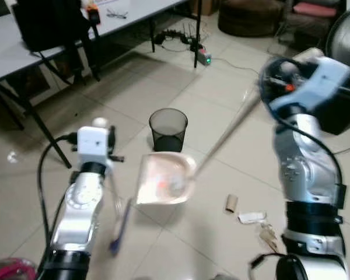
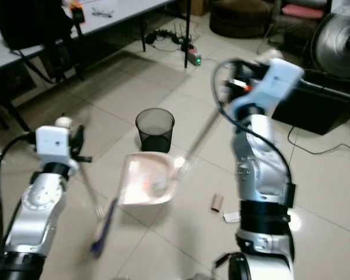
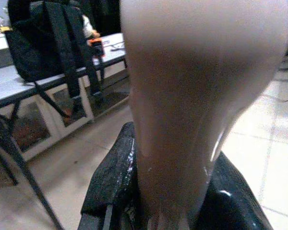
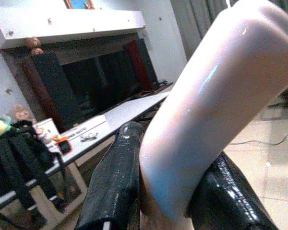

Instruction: Sweep floor

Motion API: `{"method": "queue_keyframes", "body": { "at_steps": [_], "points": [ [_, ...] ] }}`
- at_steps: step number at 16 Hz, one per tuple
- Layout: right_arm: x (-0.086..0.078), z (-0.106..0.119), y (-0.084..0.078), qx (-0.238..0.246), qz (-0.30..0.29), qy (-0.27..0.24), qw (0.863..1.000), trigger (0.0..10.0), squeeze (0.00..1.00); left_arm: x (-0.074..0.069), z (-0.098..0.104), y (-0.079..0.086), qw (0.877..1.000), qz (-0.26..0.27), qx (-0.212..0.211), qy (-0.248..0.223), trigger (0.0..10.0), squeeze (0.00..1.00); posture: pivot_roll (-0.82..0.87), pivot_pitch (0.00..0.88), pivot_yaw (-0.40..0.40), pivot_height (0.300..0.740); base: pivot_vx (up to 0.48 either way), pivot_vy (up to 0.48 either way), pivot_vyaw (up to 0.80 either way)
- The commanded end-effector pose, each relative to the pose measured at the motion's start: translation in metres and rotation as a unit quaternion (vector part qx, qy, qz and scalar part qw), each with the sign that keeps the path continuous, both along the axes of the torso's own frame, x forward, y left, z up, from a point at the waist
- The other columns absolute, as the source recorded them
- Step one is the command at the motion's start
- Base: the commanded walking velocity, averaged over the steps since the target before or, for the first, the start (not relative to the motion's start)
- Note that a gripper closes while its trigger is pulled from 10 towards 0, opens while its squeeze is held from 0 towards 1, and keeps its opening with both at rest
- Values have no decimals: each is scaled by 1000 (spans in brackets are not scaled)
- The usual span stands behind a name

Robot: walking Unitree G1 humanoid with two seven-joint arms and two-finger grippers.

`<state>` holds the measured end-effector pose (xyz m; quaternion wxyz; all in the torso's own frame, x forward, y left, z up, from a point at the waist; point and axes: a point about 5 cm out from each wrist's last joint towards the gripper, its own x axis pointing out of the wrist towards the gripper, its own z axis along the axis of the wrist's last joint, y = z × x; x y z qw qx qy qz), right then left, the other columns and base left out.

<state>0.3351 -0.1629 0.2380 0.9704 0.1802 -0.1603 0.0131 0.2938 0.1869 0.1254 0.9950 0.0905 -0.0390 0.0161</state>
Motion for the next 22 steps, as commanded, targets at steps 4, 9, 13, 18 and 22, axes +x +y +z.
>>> {"method": "queue_keyframes", "body": {
  "at_steps": [4,9,13,18,22],
  "points": [
    [-1,26,-15,32,-22,-49,998,10000,0,2,4,-4,1000,-1,-1,-12,10000,0,-67,13,25,740,324,0,-200],
    [2,31,-20,42,-26,-58,997,10000,0,3,5,-1,1000,6,2,-16,10000,0,-67,4,20,740,332,0,-439],
    [3,34,-27,62,-37,-63,995,10000,0,3,6,-1,1000,8,5,-21,10000,0,-64,0,18,740,351,0,0],
    [3,35,-30,66,-43,-64,995,10000,0,3,5,-1,1000,8,8,-20,10000,0,-67,2,20,740,353,0,0],
    [2,34,-33,68,-49,-65,994,10000,0,3,4,-1,1000,4,11,-20,10000,0,-66,1,22,740,361,0,0]
  ]
}}
